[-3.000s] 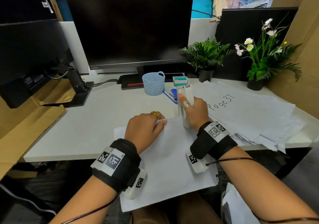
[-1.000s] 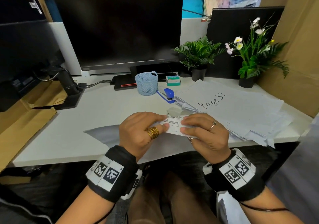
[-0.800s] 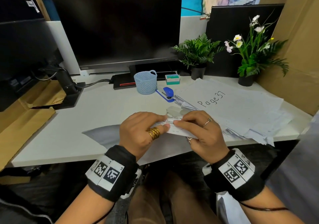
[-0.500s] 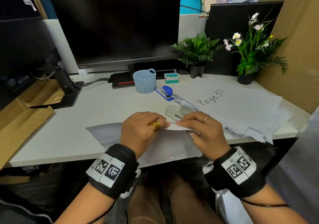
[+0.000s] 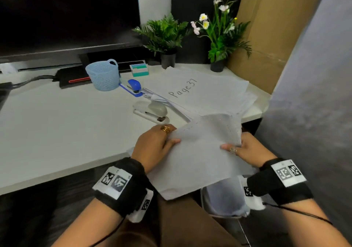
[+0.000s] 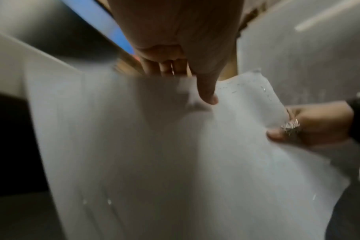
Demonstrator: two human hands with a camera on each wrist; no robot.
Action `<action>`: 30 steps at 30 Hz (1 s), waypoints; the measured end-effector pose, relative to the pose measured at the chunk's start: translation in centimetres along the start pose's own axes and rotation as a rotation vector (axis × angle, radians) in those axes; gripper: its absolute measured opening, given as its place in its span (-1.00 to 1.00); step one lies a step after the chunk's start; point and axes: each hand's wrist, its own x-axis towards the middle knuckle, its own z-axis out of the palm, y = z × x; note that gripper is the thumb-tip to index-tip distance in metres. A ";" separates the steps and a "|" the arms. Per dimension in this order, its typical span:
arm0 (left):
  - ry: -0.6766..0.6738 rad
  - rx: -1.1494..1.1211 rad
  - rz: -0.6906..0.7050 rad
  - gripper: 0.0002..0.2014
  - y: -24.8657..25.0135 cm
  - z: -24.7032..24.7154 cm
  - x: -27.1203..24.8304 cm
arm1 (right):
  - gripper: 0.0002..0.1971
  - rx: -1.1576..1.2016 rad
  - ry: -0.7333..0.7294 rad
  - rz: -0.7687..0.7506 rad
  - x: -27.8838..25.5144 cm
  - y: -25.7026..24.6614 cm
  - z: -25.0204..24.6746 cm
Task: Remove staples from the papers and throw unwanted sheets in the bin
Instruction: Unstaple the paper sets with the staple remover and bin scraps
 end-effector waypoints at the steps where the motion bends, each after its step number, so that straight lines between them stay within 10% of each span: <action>1: -0.009 0.015 0.048 -0.71 0.4 0.9 0.5 | -0.86 -0.058 0.055 0.024 -0.3 1.0 -0.5; 8: -0.046 0.168 0.241 -0.40 2.4 4.8 6.0 | -0.82 -0.850 0.158 0.328 -0.3 8.3 -3.1; 30: -0.270 0.195 0.117 -0.17 0.6 8.2 8.6 | -0.62 -0.707 0.022 0.545 7.2 23.3 7.4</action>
